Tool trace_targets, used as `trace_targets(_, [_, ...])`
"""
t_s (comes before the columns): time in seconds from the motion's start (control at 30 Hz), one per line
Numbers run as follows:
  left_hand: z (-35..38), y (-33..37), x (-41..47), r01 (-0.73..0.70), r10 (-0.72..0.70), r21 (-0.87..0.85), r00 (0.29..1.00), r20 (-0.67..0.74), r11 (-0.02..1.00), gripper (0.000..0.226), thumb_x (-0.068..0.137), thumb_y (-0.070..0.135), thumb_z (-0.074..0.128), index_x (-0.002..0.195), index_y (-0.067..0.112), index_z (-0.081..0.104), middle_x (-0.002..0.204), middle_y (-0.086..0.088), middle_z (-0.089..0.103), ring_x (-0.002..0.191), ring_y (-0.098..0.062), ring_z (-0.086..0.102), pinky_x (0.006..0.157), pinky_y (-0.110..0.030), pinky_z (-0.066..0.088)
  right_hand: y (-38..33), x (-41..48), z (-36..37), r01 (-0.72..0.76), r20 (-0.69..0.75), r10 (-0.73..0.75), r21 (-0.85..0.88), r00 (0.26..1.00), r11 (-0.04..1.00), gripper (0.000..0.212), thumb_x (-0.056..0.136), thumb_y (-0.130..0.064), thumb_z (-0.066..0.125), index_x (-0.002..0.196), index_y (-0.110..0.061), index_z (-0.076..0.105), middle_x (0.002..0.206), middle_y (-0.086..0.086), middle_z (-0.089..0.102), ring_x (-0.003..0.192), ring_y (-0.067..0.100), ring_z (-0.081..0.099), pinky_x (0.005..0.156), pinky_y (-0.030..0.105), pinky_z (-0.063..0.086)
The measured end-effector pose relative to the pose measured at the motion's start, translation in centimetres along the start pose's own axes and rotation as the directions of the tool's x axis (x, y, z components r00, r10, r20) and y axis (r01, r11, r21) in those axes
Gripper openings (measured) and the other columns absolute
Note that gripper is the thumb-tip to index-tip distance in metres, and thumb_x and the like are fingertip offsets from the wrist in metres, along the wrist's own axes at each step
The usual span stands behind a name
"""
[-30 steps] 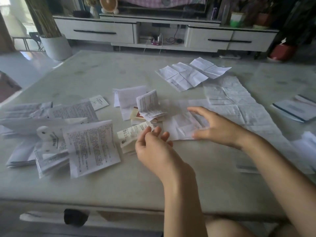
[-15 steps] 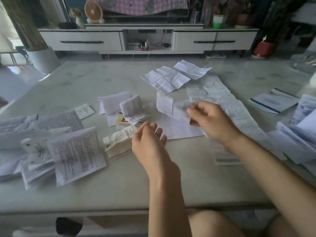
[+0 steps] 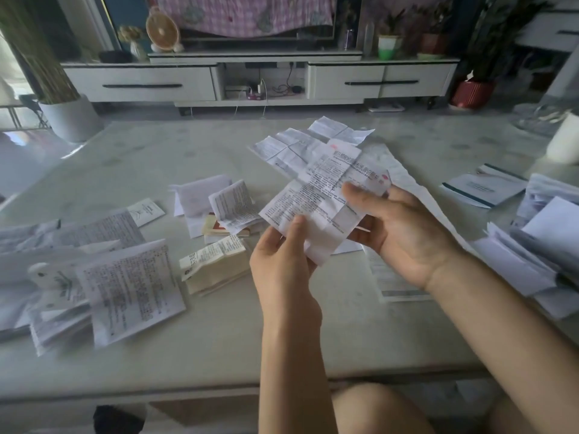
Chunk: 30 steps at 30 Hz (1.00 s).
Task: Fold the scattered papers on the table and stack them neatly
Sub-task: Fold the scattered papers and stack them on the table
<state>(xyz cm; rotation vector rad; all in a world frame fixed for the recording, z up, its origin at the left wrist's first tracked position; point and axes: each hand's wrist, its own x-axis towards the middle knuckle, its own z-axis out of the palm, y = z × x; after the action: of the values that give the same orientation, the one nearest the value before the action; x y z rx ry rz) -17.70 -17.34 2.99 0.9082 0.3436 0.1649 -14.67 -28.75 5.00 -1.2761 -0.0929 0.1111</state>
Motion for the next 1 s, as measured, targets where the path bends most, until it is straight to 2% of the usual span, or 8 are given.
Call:
trace_targets(0.17, [0.0,-0.1,0.1,-0.01,0.01,0.032,1.0,-0.007,0.999,0.02,0.09,0.006,0.055,0.081,0.017,0.069,0.076,0.003,0.072,0.076,-0.014,0.067,0.068,-0.027,0.058,1.4,-0.1,1.2,0.208,-0.19,-0.31,-0.423,0.932,0.882,0.019,0.081,0.003,0.065,0.094,-0.01,0.064,0.092,0.007,0.07,0.079,0.011,0.066,0.067,0.025,0.055])
trace_targets(0.3, [0.4,0.6,-0.3,0.038,-0.033,-0.07,0.997,0.067,0.997,0.028,0.097,0.031,0.045,0.084,0.016,0.066,0.072,0.0,0.073,0.069,-0.013,0.07,0.074,-0.032,0.056,2.2,0.2,0.8,0.453,0.128,-0.623,-0.799,0.771,0.395,0.031,0.083,0.006,0.052,0.103,-0.009,0.07,0.098,0.0,0.053,0.088,-0.01,0.049,0.074,0.003,0.037])
trace_targets(0.43, [0.5,0.7,-0.4,-0.002,0.008,-0.07,0.995,0.098,0.998,0.032,0.094,0.039,0.048,0.089,0.015,0.068,0.091,-0.009,0.072,0.088,-0.024,0.069,0.089,-0.042,0.051,2.7,-0.1,0.9,0.528,0.348,-0.518,-0.812,0.781,0.25,0.048,0.078,0.007,0.038,0.113,-0.009,0.067,0.108,0.002,0.046,0.088,0.0,0.042,0.079,0.003,0.036])
trace_targets(0.5, [0.3,0.2,-0.1,-0.042,0.042,-0.007,0.999,0.002,0.999,0.02,0.096,0.021,0.049,0.089,0.014,0.066,0.089,-0.008,0.07,0.086,-0.023,0.066,0.086,-0.039,0.051,2.7,-0.4,1.0,0.516,0.358,-0.436,-0.792,0.826,0.327,0.05,0.078,0.001,0.036,0.115,-0.012,0.066,0.111,0.0,0.047,0.09,-0.002,0.044,0.082,0.004,0.035])
trace_targets(0.6, [-0.2,0.0,0.4,-0.067,0.069,0.032,0.996,-0.064,0.997,0.024,0.096,0.01,0.046,0.08,0.017,0.063,0.082,-0.004,0.066,0.084,-0.022,0.061,0.084,-0.036,0.051,1.7,-0.9,1.5,0.34,0.2,-0.277,-0.621,0.94,0.706,0.045,0.069,-0.011,0.039,0.101,-0.023,0.069,0.107,-0.008,0.054,0.082,-0.007,0.05,0.072,0.007,0.038])
trace_targets(0.67, [-0.3,0.0,0.4,-0.069,0.071,0.069,0.997,-0.033,0.995,0.025,0.097,0.01,0.045,0.082,0.017,0.063,0.09,-0.007,0.068,0.091,-0.027,0.064,0.092,-0.042,0.049,1.1,-0.8,1.3,0.226,0.11,-0.197,-0.463,0.974,0.857,0.042,0.068,-0.009,0.04,0.099,-0.022,0.067,0.1,-0.005,0.06,0.076,0.002,0.052,0.068,0.012,0.042])
trace_targets(0.77, [-0.1,-0.1,0.2,-0.052,0.047,0.119,0.998,0.042,0.992,0.024,0.097,0.009,0.045,0.086,0.015,0.065,0.094,-0.011,0.069,0.092,-0.029,0.065,0.094,-0.046,0.047,1.0,-0.6,0.9,0.141,0.019,-0.149,-0.457,0.989,0.878,0.021,0.091,-0.008,0.051,0.105,-0.015,0.064,0.087,-0.004,0.059,0.072,0.005,0.053,0.064,0.012,0.045])
trace_targets(1.0, [-0.1,-0.3,0.1,-0.021,0.001,0.161,0.992,0.123,0.987,0.013,0.085,0.004,0.06,0.088,0.013,0.069,0.088,-0.007,0.071,0.086,-0.022,0.064,0.086,-0.038,0.05,1.0,-0.2,0.3,0.091,-0.057,-0.13,-0.448,0.99,0.889,0.013,0.083,-0.003,0.065,0.089,-0.014,0.064,0.087,0.006,0.064,0.078,0.012,0.061,0.066,0.014,0.051])
